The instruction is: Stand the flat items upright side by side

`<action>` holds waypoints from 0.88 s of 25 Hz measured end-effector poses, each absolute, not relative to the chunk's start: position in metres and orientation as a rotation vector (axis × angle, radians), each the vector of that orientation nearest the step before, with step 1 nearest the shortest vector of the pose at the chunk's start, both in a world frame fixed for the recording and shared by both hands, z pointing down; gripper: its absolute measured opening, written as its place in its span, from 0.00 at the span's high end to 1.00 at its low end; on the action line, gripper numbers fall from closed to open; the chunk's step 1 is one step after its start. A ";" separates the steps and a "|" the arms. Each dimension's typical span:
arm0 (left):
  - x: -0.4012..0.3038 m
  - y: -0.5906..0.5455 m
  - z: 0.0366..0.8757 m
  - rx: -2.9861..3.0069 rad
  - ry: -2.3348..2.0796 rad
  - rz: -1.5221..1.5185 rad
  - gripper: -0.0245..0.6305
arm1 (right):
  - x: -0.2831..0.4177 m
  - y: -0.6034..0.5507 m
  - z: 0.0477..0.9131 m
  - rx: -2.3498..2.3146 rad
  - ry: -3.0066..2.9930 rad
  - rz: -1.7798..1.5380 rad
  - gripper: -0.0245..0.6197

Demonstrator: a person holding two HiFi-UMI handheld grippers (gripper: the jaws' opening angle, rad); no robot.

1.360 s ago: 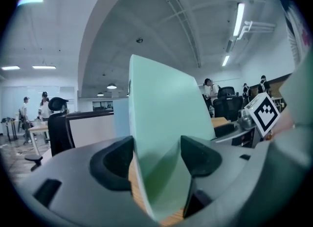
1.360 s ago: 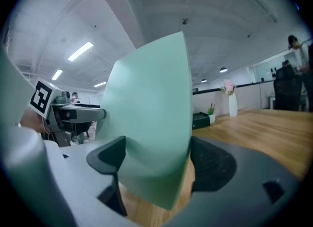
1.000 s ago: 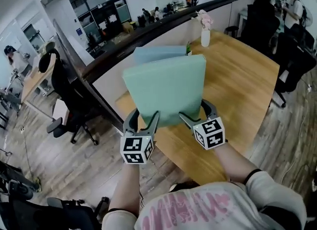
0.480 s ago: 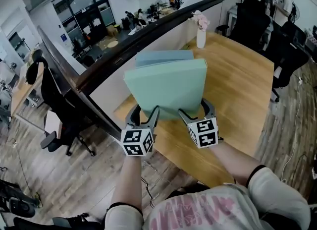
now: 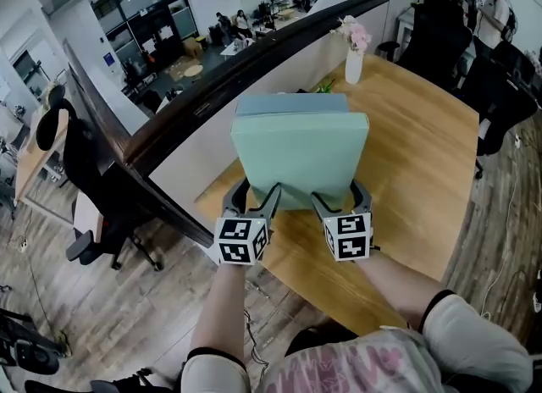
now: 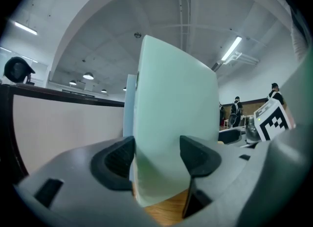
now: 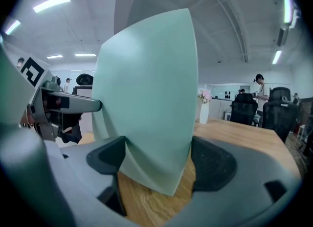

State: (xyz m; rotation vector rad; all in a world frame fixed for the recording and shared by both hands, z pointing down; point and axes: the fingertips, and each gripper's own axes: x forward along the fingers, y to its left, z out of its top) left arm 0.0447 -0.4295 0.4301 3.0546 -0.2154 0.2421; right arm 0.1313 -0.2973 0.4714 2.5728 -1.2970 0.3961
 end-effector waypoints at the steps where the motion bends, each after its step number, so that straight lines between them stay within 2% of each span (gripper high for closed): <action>1: 0.046 -0.432 0.432 3.063 -0.216 0.255 0.51 | 0.131 -0.299 0.476 2.578 -1.298 0.417 0.32; 6: 0.053 -0.441 0.441 3.060 -0.215 0.268 0.49 | 0.137 -0.310 0.487 2.563 -1.275 0.437 0.32; 22: 0.058 -0.459 0.469 3.156 -0.269 0.381 0.54 | 0.144 -0.325 0.492 2.507 -1.230 0.323 0.34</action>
